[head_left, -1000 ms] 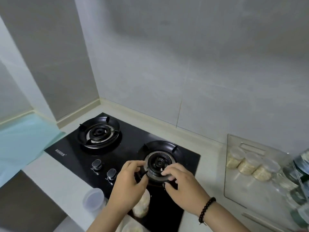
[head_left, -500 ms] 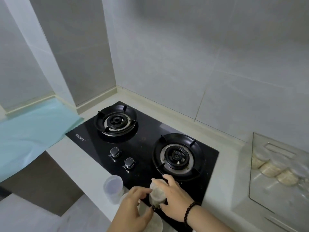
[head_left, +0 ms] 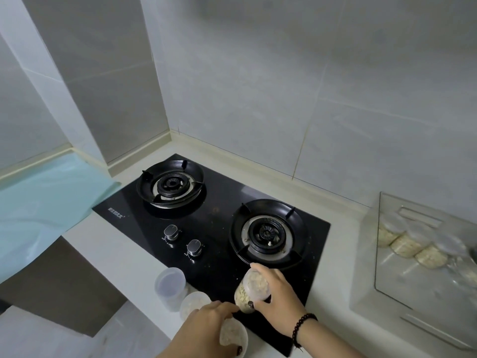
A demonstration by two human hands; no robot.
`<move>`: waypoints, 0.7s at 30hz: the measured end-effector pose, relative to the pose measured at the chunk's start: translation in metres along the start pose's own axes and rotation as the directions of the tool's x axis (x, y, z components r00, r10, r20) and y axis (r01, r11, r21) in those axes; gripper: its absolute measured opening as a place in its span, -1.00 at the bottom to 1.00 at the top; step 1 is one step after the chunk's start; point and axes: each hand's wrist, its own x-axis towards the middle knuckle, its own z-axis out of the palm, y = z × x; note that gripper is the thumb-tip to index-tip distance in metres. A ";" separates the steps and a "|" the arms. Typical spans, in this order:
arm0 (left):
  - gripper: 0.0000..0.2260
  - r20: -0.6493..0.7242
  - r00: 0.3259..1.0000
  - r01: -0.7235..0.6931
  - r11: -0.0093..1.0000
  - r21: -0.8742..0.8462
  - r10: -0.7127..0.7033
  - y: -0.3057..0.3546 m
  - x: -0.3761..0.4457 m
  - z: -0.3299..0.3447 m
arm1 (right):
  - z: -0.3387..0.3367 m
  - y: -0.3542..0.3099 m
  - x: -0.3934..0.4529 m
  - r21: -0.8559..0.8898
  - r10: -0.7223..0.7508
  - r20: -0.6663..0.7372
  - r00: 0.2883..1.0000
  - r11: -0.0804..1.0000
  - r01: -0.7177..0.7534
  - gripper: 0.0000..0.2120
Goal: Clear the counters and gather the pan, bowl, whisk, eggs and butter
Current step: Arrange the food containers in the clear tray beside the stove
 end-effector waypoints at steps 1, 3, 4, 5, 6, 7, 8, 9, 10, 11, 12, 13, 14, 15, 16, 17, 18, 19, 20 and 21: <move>-0.49 0.021 1.000 -0.006 0.999 0.041 0.005 0.001 0.003 0.000 | -0.004 0.001 -0.004 0.009 0.001 -0.013 1.000 1.000 -0.001 -0.32; -0.49 0.026 1.000 -0.006 0.990 0.139 0.003 0.006 0.005 0.000 | -0.010 0.003 -0.010 0.022 -0.003 -0.036 0.999 1.000 0.004 -0.31; -0.49 0.029 1.000 -0.010 0.981 0.191 0.005 0.005 0.006 0.003 | -0.012 0.003 -0.012 0.027 -0.005 -0.047 0.999 1.000 0.006 -0.31; -0.50 0.038 0.999 -0.016 0.970 0.242 0.007 0.006 0.007 0.006 | -0.015 0.004 -0.016 0.035 -0.003 -0.059 0.998 0.999 0.005 -0.30; -0.49 0.065 0.998 -0.018 0.957 0.289 -0.001 0.007 0.010 0.007 | -0.017 0.004 -0.019 0.041 -0.003 -0.073 0.997 0.999 0.006 -0.30; -0.48 0.074 0.997 -0.035 0.943 0.331 0.011 0.010 0.009 0.008 | -0.020 0.005 -0.022 0.046 -0.002 -0.083 0.997 0.999 0.005 -0.30; -0.47 0.076 0.997 -0.028 0.929 0.369 0.000 0.012 0.010 0.007 | -0.022 0.005 -0.024 0.048 -0.001 -0.088 0.996 0.999 0.005 -0.30; -0.48 0.082 0.997 -0.030 0.923 0.384 -0.002 0.016 0.008 0.005 | -0.025 0.006 -0.028 0.051 0.000 -0.091 0.996 0.999 0.004 -0.30; -0.49 0.088 0.996 -0.036 0.935 0.352 0.005 0.017 0.007 0.004 | -0.028 0.005 -0.030 0.053 -0.001 -0.095 0.995 0.999 0.006 -0.31; -0.50 0.096 0.995 -0.049 0.947 0.317 0.019 0.019 0.003 0.005 | -0.031 0.006 -0.034 0.054 -0.004 -0.104 0.995 0.999 0.010 -0.31; -0.51 0.075 0.996 -0.059 0.959 0.276 0.040 0.019 0.004 0.005 | -0.034 0.006 -0.037 0.051 -0.013 -0.114 0.993 0.999 0.019 -0.31; -0.54 0.053 0.998 -0.047 0.970 0.237 0.035 0.019 0.005 0.004 | -0.037 0.006 -0.039 0.052 -0.019 -0.123 0.992 0.998 0.025 -0.31; -0.60 0.020 0.998 -0.064 0.978 0.199 0.061 0.018 0.008 0.002 | -0.041 0.006 -0.042 0.051 -0.021 -0.131 0.991 0.998 0.028 -0.32; -0.69 -0.006 0.996 -0.089 0.982 0.166 0.091 0.020 0.008 -0.002 | -0.046 0.006 -0.045 0.051 -0.023 -0.138 0.990 0.998 0.030 -0.32; -0.71 0.003 0.995 -0.101 0.984 0.145 0.102 0.020 0.013 -0.002 | -0.051 0.007 -0.048 0.049 -0.027 -0.150 0.988 0.998 0.035 -0.33; -0.60 0.005 0.993 -0.119 0.983 0.141 0.120 0.027 0.015 -0.007 | -0.056 0.008 -0.052 0.045 -0.032 -0.164 0.986 0.998 0.040 -0.33; -0.43 -0.022 0.992 -0.122 0.984 0.132 0.125 0.036 0.020 -0.013 | -0.061 0.008 -0.054 0.040 -0.040 -0.179 0.983 0.998 0.048 -0.33; -0.31 -0.033 0.996 -0.083 0.989 0.122 0.087 0.047 0.023 -0.019 | -0.066 0.009 -0.057 0.037 -0.046 -0.196 0.980 0.998 0.054 -0.33; -0.27 -0.066 0.993 -0.086 0.988 0.128 0.095 0.054 0.027 -0.022 | -0.071 0.010 -0.059 0.037 -0.048 -0.212 0.976 0.998 0.057 -0.33; -0.28 -0.095 0.990 -0.090 0.987 0.132 0.103 0.064 0.027 -0.026 | -0.077 0.012 -0.062 0.042 -0.047 -0.230 0.972 0.997 0.058 -0.33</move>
